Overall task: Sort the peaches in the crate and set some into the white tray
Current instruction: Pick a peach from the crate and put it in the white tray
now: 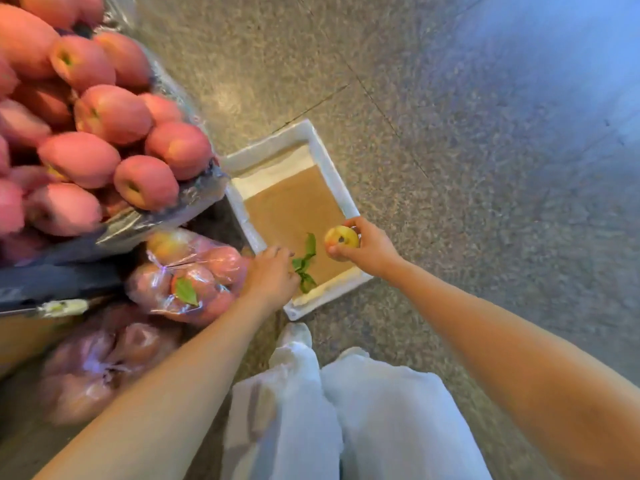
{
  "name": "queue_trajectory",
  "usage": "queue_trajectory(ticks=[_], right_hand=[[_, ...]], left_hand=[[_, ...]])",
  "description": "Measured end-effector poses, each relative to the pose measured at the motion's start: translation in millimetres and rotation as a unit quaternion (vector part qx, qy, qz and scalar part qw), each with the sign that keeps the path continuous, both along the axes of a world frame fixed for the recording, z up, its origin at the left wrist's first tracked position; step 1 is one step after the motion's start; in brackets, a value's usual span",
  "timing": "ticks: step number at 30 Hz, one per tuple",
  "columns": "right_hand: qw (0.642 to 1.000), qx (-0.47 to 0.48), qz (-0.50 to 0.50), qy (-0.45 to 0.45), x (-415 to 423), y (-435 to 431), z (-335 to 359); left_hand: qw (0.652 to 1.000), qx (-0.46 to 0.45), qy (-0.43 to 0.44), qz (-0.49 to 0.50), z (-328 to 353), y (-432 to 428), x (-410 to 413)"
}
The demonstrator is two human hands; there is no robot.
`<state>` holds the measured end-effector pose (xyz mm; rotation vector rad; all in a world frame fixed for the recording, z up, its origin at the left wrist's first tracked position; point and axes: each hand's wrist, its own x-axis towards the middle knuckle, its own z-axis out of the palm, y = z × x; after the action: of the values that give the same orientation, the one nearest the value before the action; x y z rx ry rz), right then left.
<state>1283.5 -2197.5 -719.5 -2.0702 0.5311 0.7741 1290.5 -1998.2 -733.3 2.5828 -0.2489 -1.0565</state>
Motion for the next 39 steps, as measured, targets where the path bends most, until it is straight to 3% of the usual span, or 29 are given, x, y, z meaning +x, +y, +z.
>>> queue_trajectory(ticks=[4,9,15,19,24,29,35,39], right_hand=[[0.998,-0.024,0.048,0.019,6.8,-3.4,-115.9],[0.989,-0.063,0.125,0.043,18.6,2.4,-211.0],[0.975,-0.096,0.19,0.064,23.3,13.8,-260.2],[0.977,-0.1,0.164,0.088,16.4,18.4,-251.6],[0.991,-0.068,0.103,0.052,7.4,12.3,-176.4],[0.998,-0.028,0.05,-0.018,9.0,4.6,-44.3],[0.994,0.036,0.017,-0.101,12.6,6.7,155.2],[0.984,0.051,0.044,-0.166,21.0,17.2,280.1]], left_hand=[[0.999,0.032,0.009,0.002,-115.3,2.2,4.9],[0.994,0.105,0.016,-0.002,-199.1,9.7,11.0],[0.991,0.129,-0.026,-0.003,-229.2,17.9,5.6],[0.994,0.108,0.002,-0.006,-209.6,22.2,6.1],[0.997,0.071,0.009,0.011,-134.0,14.7,5.3],[0.999,0.003,-0.007,0.054,-10.9,-7.1,6.0],[0.984,-0.081,-0.111,0.116,184.3,-17.2,6.1],[0.955,-0.122,-0.232,0.138,315.1,-2.3,1.4]])
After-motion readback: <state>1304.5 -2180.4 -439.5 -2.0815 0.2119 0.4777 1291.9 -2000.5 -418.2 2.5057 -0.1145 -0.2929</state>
